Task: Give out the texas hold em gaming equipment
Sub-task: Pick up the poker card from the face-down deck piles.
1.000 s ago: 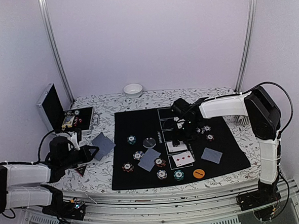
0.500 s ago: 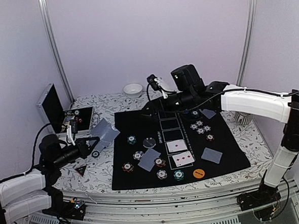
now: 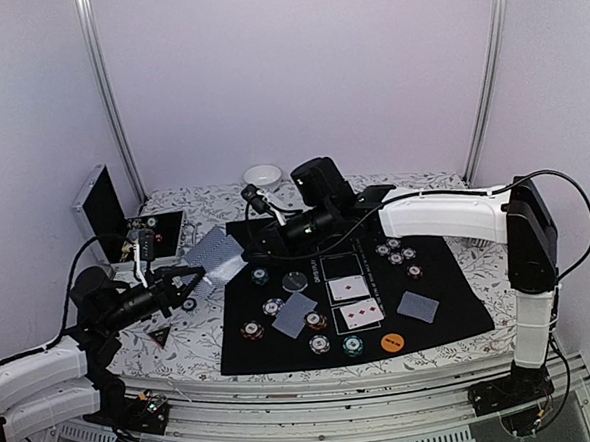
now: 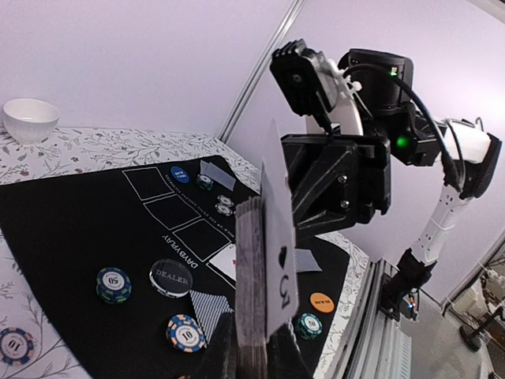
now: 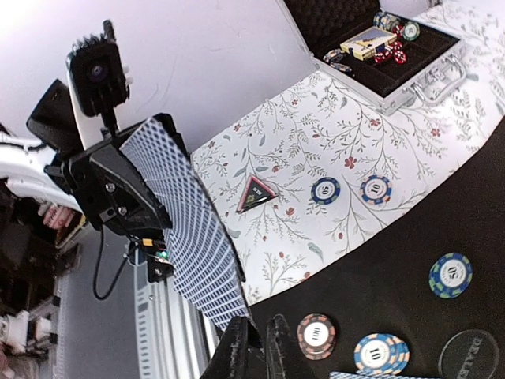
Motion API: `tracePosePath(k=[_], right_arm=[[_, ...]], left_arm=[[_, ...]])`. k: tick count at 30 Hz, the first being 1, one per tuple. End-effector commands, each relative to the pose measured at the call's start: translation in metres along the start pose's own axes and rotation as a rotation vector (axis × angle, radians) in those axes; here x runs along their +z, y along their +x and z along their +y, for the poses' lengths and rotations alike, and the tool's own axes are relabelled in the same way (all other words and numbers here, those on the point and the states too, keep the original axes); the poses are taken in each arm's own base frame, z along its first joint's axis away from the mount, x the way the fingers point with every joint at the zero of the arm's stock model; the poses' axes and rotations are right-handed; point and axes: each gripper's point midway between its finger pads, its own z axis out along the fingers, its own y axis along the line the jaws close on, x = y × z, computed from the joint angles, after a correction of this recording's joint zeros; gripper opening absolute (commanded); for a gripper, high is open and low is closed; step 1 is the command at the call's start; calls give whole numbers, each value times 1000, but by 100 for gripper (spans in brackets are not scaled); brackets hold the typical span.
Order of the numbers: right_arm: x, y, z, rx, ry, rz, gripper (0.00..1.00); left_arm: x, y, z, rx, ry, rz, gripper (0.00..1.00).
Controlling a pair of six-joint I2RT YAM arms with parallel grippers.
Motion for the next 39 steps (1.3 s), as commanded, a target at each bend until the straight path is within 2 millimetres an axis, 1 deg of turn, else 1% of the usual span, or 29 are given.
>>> tracePosePath(k=[1,4,8,10,16,18,19,22,26,29,31,32,34,37,39], right_arm=[[4,-10,18,-15,-53,-14,9],[6,-7,20,-16,-59,-4,4],[6,-6,28,-35,-73,1,3],[6,-4,30,-45,-66,5,3],[12,-1,45,-87,-106,22,4],[15,-1,45,-99,-106,22,8],[16,-2,43,-98,-98,22,12],[19,-4,36,-93,-59,14,18],[18,-8,19,-80,43,-1,18],[11,-10,-2,-64,180,-19,15],[5,-9,-16,-49,270,-26,8],[4,-7,-20,-43,288,-19,4],[8,-1,-19,-40,270,6,4],[12,6,-14,-28,238,25,11],[12,8,-13,-25,236,30,12]], left_arm=[[3,-16,-11,33,34,-43,0],[5,-15,-4,24,0,-37,0],[9,-8,17,9,-101,1,0],[9,-7,23,4,-133,7,0],[9,-4,28,-4,-154,11,0],[9,-5,26,0,-142,10,0],[9,-5,24,1,-133,9,0],[10,-6,21,6,-117,8,0],[9,-6,21,5,-119,4,0],[7,-4,23,-1,-129,5,0],[7,-3,24,-3,-135,4,0],[7,-3,24,-4,-136,4,0],[6,-4,24,0,-137,0,0],[6,-6,24,7,-139,-6,0],[6,-5,25,8,-141,-6,0]])
